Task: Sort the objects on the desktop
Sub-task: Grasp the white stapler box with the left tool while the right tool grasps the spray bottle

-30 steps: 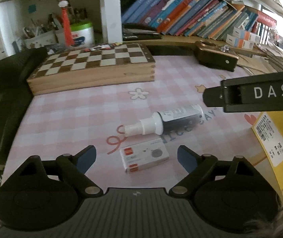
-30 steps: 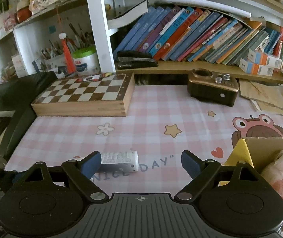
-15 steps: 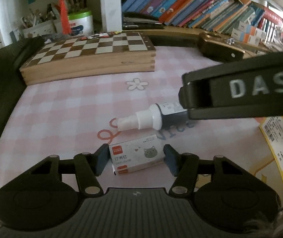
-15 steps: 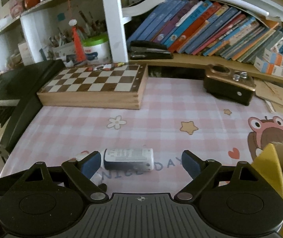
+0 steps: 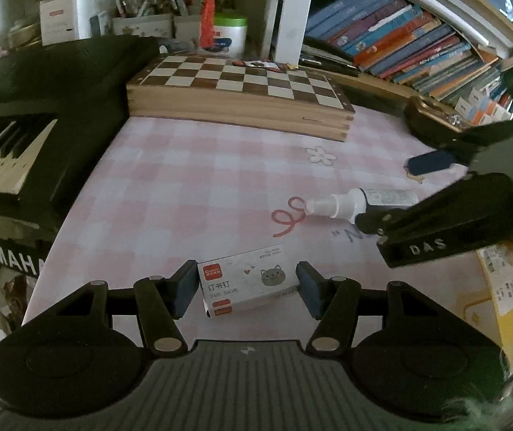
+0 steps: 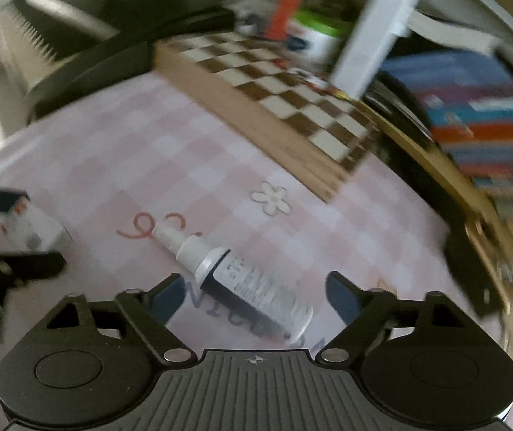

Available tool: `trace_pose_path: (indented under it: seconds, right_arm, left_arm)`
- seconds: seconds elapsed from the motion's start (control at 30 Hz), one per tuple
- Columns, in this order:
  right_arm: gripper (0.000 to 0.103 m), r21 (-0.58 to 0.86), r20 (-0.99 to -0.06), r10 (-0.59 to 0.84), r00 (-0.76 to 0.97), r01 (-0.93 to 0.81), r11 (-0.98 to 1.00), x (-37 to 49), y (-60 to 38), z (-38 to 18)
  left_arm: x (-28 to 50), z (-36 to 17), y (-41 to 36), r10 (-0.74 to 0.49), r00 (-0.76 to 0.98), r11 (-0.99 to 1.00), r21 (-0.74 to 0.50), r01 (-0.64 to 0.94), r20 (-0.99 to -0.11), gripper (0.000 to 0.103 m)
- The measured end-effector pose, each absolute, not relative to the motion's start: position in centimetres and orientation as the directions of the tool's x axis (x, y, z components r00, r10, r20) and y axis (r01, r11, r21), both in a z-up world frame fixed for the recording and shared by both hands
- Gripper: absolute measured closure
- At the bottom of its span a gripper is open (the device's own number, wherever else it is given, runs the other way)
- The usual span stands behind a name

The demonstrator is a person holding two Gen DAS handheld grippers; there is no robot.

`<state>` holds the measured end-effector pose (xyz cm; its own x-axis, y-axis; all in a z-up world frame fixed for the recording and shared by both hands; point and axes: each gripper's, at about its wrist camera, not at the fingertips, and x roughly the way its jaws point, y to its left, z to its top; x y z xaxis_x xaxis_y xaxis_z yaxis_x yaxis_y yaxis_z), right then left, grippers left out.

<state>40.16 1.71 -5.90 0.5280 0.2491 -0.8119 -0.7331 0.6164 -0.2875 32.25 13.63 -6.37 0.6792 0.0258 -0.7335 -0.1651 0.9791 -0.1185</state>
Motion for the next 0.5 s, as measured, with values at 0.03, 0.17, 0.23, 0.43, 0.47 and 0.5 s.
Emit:
trace_pose_path:
  seconds: [0.03,0.17,0.23,0.43,0.47,0.5]
  right_arm:
    - [0.027,-0.286,-0.820,0.253,0.513,-0.751,0.595,40.5,1.8,-6.0]
    - [0.041,-0.205,-0.863,0.279,0.422,-0.797,0.568,42.7,2.0,-6.7]
    - [0.044,-0.182,-0.872,0.281,0.401,-0.798,0.574,43.5,1.9,-7.1]
    - [0.071,-0.029,-0.891,0.310,0.331,-0.725,0.688,44.2,0.8,-6.9]
    - [0.071,0.006,-0.894,0.321,0.313,-0.709,0.705,44.0,0.5,-6.9]
    - [0.071,0.035,-0.894,0.334,0.300,-0.696,0.717,43.8,0.2,-6.9]
  left_arm:
    - [32.1,-6.3,13.7,0.021,0.680,0.979,-0.124,-0.164,-0.733,0.047]
    - [31.6,-5.8,13.8,0.012,0.686,0.978,-0.133,-0.158,-0.728,0.047]
    - [31.5,-5.6,13.9,0.014,0.688,0.979,-0.131,-0.157,-0.725,0.047]
    - [31.5,-5.0,14.5,0.019,0.691,0.977,-0.133,-0.165,-0.722,0.047]
    - [31.4,-4.9,14.6,0.018,0.693,0.977,-0.135,-0.165,-0.721,0.047]
    - [31.5,-4.8,14.7,0.017,0.695,0.977,-0.136,-0.165,-0.719,0.047]
